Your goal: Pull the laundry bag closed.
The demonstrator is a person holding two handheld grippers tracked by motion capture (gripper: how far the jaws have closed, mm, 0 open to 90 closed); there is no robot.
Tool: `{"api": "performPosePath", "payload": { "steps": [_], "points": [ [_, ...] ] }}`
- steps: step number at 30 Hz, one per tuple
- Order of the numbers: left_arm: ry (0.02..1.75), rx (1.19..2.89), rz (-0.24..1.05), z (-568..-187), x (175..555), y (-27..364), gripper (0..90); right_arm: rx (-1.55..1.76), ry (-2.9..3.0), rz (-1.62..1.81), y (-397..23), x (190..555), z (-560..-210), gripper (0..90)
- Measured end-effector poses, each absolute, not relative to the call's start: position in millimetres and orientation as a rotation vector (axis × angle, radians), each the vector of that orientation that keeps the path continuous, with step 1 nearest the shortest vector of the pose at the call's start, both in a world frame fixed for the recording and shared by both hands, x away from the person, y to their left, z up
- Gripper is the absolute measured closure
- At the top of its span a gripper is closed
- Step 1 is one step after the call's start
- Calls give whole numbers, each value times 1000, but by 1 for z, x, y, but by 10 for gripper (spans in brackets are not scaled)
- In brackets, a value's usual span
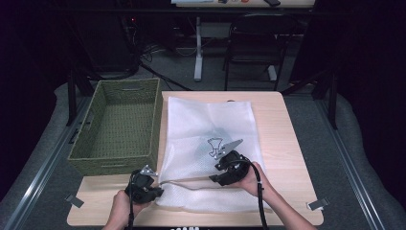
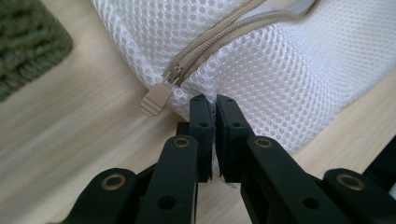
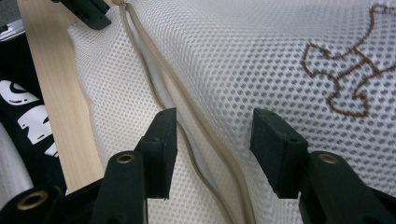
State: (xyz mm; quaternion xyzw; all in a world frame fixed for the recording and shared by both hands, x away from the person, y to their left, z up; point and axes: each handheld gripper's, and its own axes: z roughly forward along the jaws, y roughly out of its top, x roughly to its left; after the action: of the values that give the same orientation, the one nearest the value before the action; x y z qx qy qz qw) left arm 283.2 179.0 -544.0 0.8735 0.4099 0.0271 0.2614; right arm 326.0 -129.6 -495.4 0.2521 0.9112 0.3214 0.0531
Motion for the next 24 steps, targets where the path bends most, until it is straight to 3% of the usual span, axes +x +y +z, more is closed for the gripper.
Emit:
{"api": "performPosePath", "payload": {
  "steps": [7,24],
  "points": [
    [1046,2348,157,-533,276,172,860,687,2768,996,-109,322,-493,540],
    [955,2318,166,-524,276,154,855,540,2861,970,-55,315,-510,533]
  ]
}}
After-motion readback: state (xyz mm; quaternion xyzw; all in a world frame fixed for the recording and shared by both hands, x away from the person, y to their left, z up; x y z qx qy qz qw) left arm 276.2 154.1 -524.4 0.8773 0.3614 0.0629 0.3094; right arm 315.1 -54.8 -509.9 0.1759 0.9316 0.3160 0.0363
